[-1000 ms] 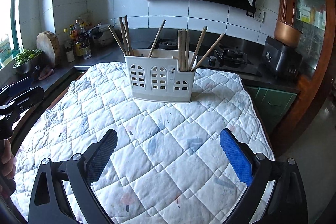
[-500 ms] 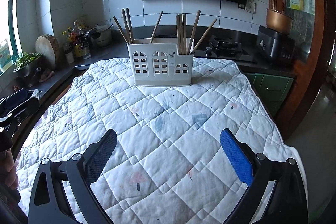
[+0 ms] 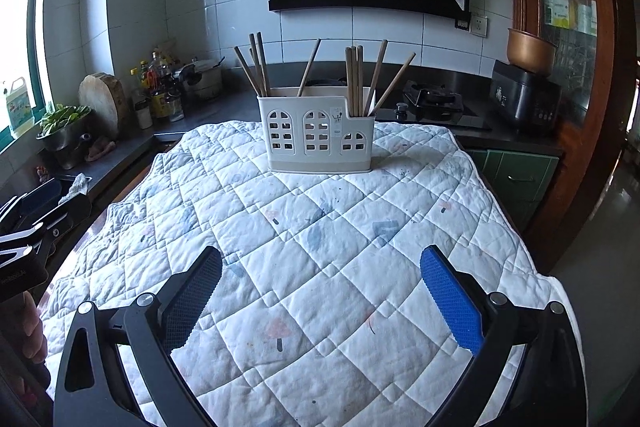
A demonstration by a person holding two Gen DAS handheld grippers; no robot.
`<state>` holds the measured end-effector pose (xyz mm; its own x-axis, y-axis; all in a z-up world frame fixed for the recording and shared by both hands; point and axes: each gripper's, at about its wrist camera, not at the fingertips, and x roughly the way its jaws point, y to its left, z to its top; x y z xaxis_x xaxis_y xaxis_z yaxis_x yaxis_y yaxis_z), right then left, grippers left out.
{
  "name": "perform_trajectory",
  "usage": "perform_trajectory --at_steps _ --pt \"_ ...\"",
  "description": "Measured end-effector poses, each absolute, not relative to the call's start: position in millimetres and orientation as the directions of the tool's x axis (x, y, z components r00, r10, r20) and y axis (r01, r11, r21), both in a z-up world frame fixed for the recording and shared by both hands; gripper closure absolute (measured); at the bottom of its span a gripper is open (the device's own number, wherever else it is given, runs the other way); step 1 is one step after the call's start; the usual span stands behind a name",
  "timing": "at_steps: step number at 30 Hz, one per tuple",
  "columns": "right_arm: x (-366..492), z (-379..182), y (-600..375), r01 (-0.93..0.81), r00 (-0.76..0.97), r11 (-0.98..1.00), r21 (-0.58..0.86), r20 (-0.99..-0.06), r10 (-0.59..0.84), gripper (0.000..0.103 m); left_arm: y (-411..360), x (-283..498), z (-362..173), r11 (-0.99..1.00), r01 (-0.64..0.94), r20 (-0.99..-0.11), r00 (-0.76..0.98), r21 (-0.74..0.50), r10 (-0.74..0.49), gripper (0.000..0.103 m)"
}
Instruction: Organize utensils
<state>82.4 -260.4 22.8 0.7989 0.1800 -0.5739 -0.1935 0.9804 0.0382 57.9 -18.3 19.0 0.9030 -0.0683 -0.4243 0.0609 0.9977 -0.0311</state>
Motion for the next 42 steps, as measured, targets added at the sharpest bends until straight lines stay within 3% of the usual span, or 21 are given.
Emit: perform_trajectory --at_steps 42 --pt "68.9 23.8 -254.0 -0.221 0.798 0.974 0.042 -0.567 0.206 0.007 -19.1 42.8 17.2 0.998 0.056 -0.433 0.9 -0.014 -0.057 0.007"
